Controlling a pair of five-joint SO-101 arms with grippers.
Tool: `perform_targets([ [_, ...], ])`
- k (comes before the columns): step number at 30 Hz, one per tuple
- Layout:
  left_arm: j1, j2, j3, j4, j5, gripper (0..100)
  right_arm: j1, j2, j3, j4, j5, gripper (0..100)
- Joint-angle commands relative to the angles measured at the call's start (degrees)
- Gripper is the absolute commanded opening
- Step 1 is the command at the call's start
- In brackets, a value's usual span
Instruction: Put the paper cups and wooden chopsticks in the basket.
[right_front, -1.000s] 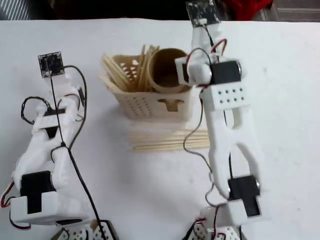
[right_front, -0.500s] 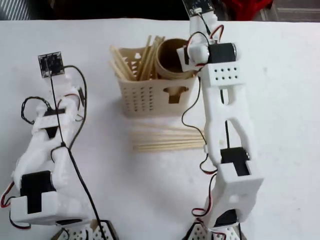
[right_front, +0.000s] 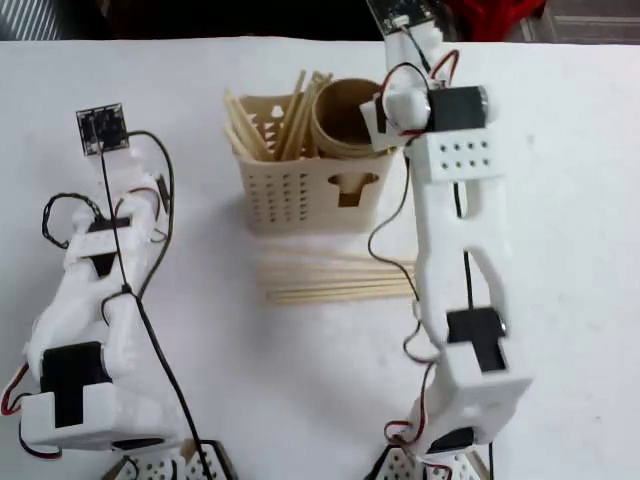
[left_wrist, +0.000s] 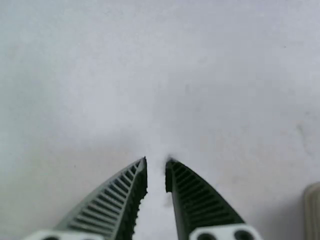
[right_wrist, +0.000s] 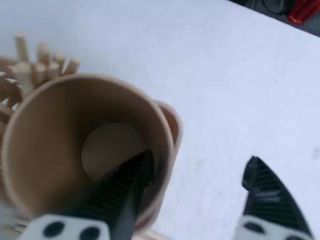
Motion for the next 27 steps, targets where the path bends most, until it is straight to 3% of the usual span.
perform_targets([
  [1, 0.48, -0.22, -2.90, -0.18, 0.18, 9, -0.48, -11.91, -2.02, 1.01, 0.26, 32.0],
  [6, 0.48, -0.22, -2.90, -0.09, 0.18, 9, -1.27, -21.14, -1.67, 9.10, 1.41, 31.9],
  [9, 0.48, -0.22, -2.90, -0.18, 0.18, 9, -1.89, -25.19, -1.23, 16.22, 8.09, 31.0],
  [16, 0.48, -0.22, -2.90, -0.18, 0.18, 9, -4.97, -36.70, 18.99, 15.87, 14.33, 4.4],
  [21, 0.48, -0.22, -2.90, -0.18, 0.18, 9, -10.42, -46.73, 41.76, 11.12, 20.92, 4.9],
  [27, 0.48, -0.22, -2.90, -0.18, 0.18, 9, -12.79, -53.76, 64.97, 0.40, 23.91, 14.2],
])
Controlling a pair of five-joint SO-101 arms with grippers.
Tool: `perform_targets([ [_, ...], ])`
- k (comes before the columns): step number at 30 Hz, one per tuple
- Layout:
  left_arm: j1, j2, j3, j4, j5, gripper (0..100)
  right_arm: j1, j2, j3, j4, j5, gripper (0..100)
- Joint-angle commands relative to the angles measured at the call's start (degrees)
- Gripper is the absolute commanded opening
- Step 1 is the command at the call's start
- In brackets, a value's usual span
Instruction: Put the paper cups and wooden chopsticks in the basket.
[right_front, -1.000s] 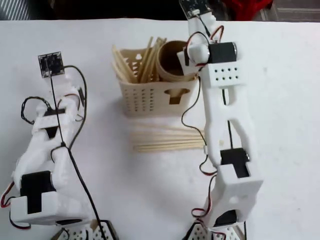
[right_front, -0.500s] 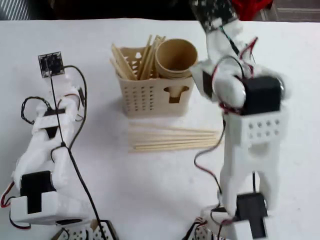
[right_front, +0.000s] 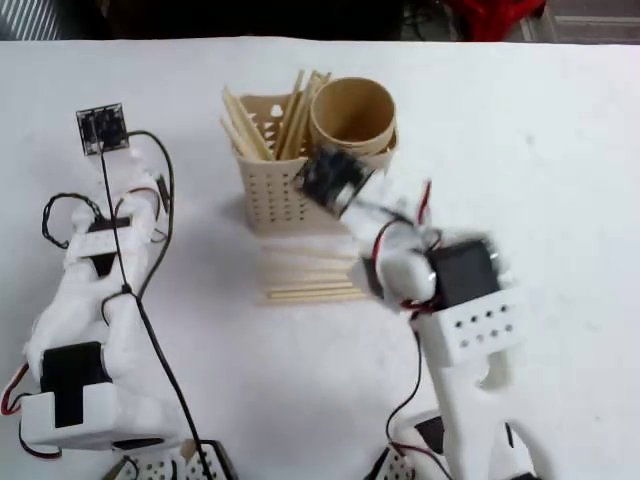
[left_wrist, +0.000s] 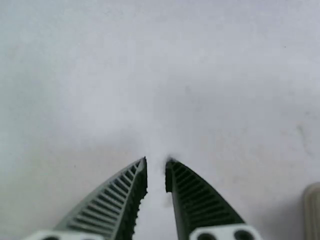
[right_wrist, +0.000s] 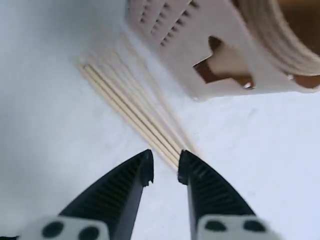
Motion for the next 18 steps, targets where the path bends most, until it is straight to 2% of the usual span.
perform_targets([
  [1, 0.48, -0.22, -2.90, -0.18, 0.18, 9, -1.27, -4.70, 15.38, -8.66, 1.85, 13.8],
  [13, 0.66, -0.22, -2.90, -0.18, 0.09, 9, -0.75, -12.70, 46.15, -33.71, 1.23, 9.8],
  [18, 0.66, -0.22, -2.90, -0.18, 0.09, 9, -0.66, -20.70, 55.74, -38.46, 1.23, 9.9],
])
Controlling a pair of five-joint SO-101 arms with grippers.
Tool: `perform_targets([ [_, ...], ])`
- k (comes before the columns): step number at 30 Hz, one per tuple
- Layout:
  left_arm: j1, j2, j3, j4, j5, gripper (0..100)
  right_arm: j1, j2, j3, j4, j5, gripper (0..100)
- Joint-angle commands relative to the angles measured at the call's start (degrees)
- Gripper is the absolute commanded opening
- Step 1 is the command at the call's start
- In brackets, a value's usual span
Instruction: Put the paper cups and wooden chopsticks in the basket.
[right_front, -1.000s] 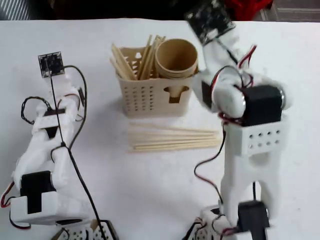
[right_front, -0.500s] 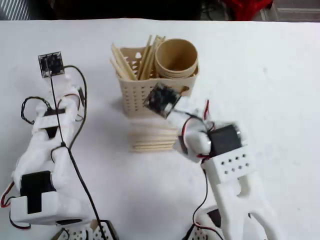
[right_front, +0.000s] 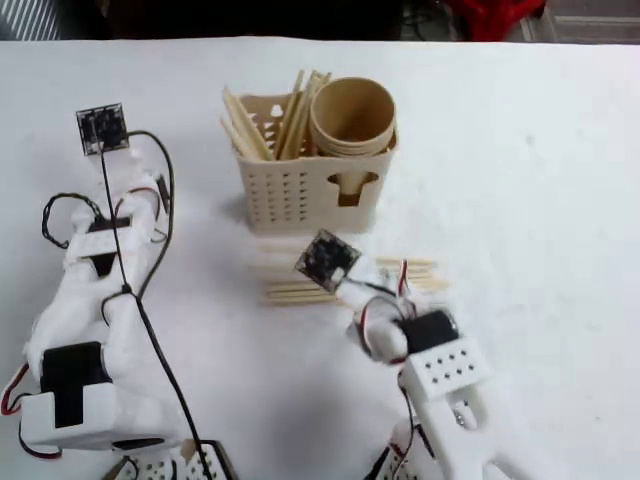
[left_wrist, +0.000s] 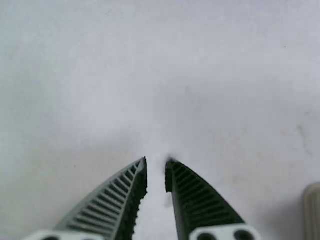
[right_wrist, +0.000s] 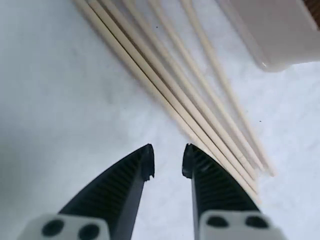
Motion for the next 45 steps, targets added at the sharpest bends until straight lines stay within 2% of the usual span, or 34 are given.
perform_targets([
  [1, 0.66, -0.22, -2.90, -0.18, 0.09, 9, 0.13, -8.13, 5.98, -3.12, 0.00, 9.9],
  [8, 0.66, -0.22, -2.90, -0.18, 0.09, 9, 0.04, -20.88, 12.13, -1.45, 0.00, 10.1],
  [15, 0.66, -0.22, -2.90, -0.18, 0.09, 9, -0.40, -27.03, 16.62, -0.92, 0.00, 10.1],
  [38, 0.66, -0.22, -2.81, -0.18, 0.09, 9, 0.04, -26.68, 17.14, -4.62, 0.53, 10.3],
  [45, 0.48, -0.22, -2.81, -0.18, 0.09, 9, -0.40, -23.78, 10.02, -2.24, 0.62, 18.3],
])
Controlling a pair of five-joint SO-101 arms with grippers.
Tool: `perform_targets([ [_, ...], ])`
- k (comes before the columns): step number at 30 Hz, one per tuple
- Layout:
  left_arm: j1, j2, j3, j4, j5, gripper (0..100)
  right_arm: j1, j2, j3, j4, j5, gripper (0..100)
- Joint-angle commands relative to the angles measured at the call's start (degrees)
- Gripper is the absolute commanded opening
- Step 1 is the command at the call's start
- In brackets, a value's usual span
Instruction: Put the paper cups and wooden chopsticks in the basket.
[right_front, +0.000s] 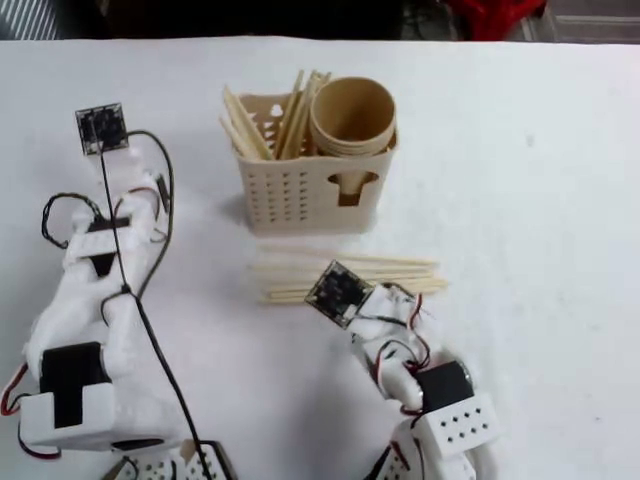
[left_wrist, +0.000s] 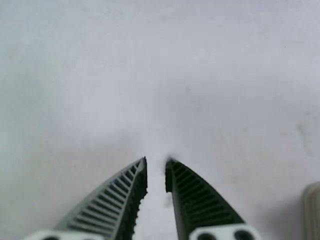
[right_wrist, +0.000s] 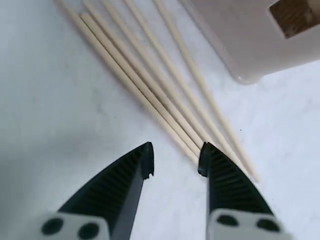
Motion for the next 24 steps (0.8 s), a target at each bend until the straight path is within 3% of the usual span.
perform_targets([
  [1, 0.48, -0.22, -2.81, -0.18, 0.09, 9, -0.48, 4.53, -7.74, 1.19, 0.70, 18.3],
  [8, 0.48, -0.22, -2.81, -0.18, 0.09, 9, -0.40, 27.03, -19.08, -0.22, 9.41, 18.3],
  [14, 0.48, -0.22, -2.81, -0.18, 0.09, 9, -1.71, 43.03, -22.24, -8.57, 24.18, 18.3],
  [24, 0.75, -0.22, -2.90, -0.18, 0.09, 9, -4.97, 57.54, -22.33, -25.54, 18.55, 18.3],
])
